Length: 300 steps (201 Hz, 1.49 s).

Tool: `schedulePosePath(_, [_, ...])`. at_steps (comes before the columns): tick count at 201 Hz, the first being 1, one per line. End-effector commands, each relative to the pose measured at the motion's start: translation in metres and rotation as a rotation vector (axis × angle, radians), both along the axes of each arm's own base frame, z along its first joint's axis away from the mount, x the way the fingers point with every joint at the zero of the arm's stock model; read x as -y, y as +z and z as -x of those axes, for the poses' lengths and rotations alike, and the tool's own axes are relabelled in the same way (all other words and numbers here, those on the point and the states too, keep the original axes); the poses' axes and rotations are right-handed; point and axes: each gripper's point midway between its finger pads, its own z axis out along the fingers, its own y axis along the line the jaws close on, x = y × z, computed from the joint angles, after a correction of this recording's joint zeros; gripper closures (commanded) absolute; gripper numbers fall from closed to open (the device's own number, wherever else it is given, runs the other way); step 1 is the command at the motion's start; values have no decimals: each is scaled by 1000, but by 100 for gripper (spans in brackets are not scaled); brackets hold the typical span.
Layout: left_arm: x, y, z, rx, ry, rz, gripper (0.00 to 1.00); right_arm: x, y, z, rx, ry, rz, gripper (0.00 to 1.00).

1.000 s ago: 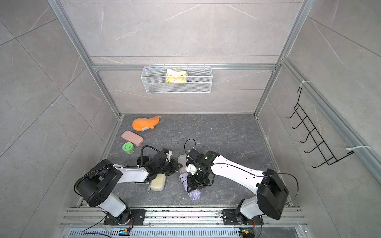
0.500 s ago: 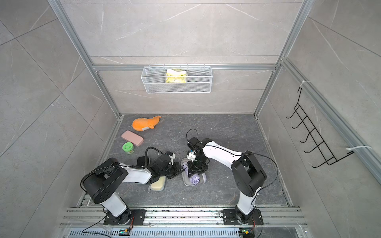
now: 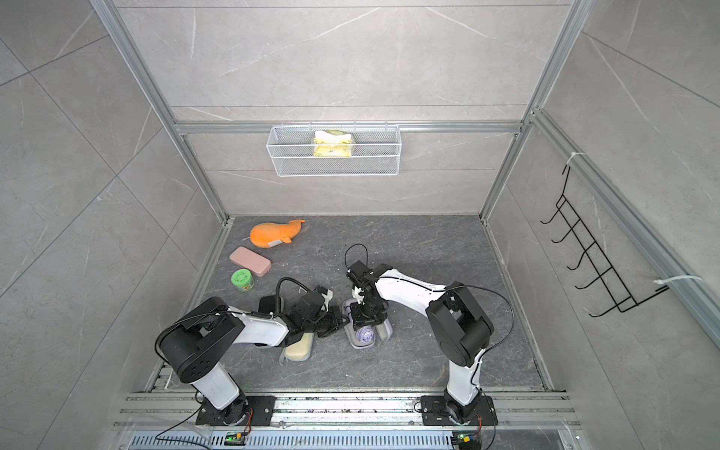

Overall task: Put umbrellas into zippered umbrella sleeves
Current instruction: Place the umbrella in the umbrella sleeve, then close the umbrella sleeve at the center of the board.

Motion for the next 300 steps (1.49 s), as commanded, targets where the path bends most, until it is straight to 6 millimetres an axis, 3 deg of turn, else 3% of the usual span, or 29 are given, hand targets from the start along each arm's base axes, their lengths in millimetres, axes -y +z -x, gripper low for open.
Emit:
schedulePosePath(1, [17, 20, -4, 46, -40, 51, 100, 1, -24, -1, 20, -18, 64, 92])
schedulePosePath(15, [15, 22, -4, 55, -46, 34, 100, 5, -29, 2, 13, -12, 80, 84])
schedulePosePath(30, [12, 24, -3, 63, -52, 14, 100, 7, -26, 2, 21, -3, 83, 67])
schedulePosePath(44, [10, 26, -3, 64, -55, -3, 100, 3, -11, 1, 32, 17, 55, 52])
schedulePosePath(69, [2, 28, -2, 52, -54, -34, 89, 2, 24, 1, 32, 30, -20, 34])
schedulePosePath(103, [-6, 27, 2, 45, -61, -69, 84, 14, 72, -4, 53, 0, -133, 27])
schedulePosePath(126, [-13, 28, 3, 34, -56, -74, 78, 36, 102, -27, 107, -104, -229, 25])
schedulePosePath(138, [-18, 32, 3, 39, -47, -69, 71, 55, 100, -38, 113, -163, -246, 24])
schedulePosePath(156, [-22, 37, 4, 46, -43, -57, 62, 66, 86, -39, 93, -189, -274, 23])
schedulePosePath(198, [-14, 35, 5, 18, -26, 19, 45, 51, 63, -42, 55, -230, -409, 21])
schedulePosePath(227, [-5, 26, 1, -6, -21, 50, 44, 39, 56, -35, 5, -233, -497, 22])
schedulePosePath(259, [4, 22, -1, -13, -27, 65, 43, 23, 64, -24, -30, -217, -580, 24])
schedulePosePath(300, [6, 14, -1, -23, -33, 89, 62, -1, 53, 3, -78, -153, -555, 27])
